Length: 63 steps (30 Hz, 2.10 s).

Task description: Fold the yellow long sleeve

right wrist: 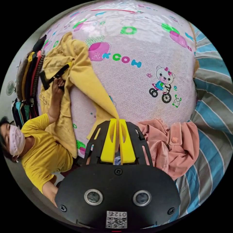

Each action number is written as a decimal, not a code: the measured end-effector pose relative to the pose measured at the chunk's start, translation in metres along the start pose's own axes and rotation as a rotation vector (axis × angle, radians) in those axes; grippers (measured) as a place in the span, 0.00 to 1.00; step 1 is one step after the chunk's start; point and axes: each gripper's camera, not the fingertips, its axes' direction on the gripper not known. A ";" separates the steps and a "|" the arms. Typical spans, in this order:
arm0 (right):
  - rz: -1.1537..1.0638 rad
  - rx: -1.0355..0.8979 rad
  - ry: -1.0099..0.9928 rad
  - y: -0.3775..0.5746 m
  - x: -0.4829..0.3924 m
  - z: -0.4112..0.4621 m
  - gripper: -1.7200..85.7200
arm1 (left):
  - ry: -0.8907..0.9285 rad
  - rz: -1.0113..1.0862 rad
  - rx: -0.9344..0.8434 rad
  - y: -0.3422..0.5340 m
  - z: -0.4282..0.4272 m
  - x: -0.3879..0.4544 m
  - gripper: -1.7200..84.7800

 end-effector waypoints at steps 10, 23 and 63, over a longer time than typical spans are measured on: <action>0.451 0.468 0.118 0.096 -0.008 0.074 0.09 | 0.023 -0.019 0.000 0.004 -0.011 -0.010 0.03; 0.617 0.714 -0.412 0.139 -0.024 0.176 0.06 | 0.047 -0.039 0.011 0.010 -0.038 -0.026 0.03; -0.551 0.578 0.559 -0.075 -0.510 0.020 0.03 | 0.284 -0.652 0.527 0.053 -0.262 -0.163 0.02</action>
